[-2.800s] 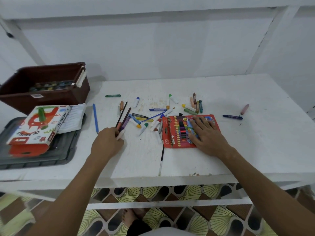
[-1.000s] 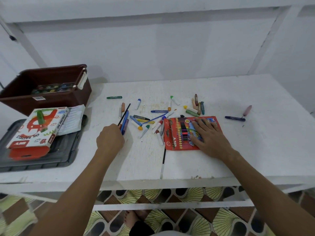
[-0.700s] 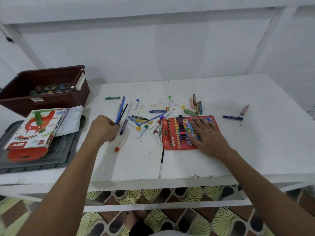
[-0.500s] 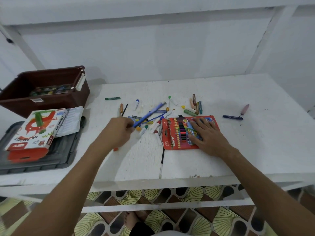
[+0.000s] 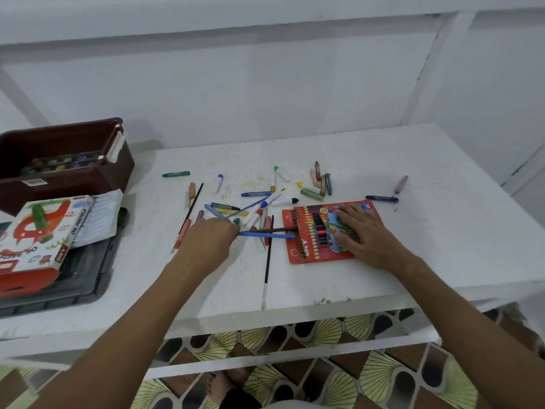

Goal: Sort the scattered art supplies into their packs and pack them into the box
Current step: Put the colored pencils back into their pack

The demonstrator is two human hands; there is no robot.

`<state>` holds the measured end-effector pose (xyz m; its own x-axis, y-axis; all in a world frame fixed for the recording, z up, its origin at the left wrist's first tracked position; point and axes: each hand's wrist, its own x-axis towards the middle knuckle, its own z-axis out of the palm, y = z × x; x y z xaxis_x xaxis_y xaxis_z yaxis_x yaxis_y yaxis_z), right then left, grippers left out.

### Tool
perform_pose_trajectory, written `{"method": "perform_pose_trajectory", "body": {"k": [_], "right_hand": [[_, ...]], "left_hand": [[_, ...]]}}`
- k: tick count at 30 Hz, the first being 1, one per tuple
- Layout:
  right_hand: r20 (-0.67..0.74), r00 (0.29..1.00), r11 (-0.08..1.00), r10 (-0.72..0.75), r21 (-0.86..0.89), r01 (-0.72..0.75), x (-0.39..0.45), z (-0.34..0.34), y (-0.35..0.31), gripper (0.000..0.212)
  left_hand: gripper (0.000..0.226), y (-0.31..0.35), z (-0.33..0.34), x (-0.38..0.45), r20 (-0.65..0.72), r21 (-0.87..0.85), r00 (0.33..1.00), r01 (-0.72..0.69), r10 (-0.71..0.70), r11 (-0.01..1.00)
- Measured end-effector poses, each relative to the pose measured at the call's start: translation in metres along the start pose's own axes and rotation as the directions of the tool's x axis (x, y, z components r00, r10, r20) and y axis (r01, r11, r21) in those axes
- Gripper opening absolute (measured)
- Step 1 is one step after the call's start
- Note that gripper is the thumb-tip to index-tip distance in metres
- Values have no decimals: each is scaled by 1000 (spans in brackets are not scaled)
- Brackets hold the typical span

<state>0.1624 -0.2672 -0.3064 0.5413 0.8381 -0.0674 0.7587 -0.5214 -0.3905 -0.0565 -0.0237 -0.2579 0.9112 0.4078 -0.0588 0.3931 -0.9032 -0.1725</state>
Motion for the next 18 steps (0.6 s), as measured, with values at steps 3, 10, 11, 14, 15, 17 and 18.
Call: {"method": "perform_pose_trajectory", "body": {"k": [3,10,11,14,15,17,18], "right_hand": [[-92,996,1000,-19,20,21,-3,0,-3,60],[-181,974,990,-137,20,143,4,2,-32,34],[-189,974,991,-128,14,134,7,2,-37,34],[-186,982,999,-36,-13,34,12,2,-49,34],[-156,988,1000,19,4,-18,15,3,-50,34],[-58,990,989,132,73,-128,18,4,-52,34],[-5,986,978,168,125,-166,20,3,-52,34]], "left_hand": [[15,1,-1,0,-20,1,1000,-11,11,1000],[18,-2,0,1,-38,-133,999,2,-7,991],[19,-3,1,1,-48,-147,999,3,-10,989],[18,-2,4,-1,-60,-179,998,-2,-9,984],[18,-1,5,-1,-61,-187,998,-4,-7,982],[19,1,6,-1,-75,-198,997,-16,1,980],[19,1,6,-1,-82,-210,997,-24,6,977]]}}
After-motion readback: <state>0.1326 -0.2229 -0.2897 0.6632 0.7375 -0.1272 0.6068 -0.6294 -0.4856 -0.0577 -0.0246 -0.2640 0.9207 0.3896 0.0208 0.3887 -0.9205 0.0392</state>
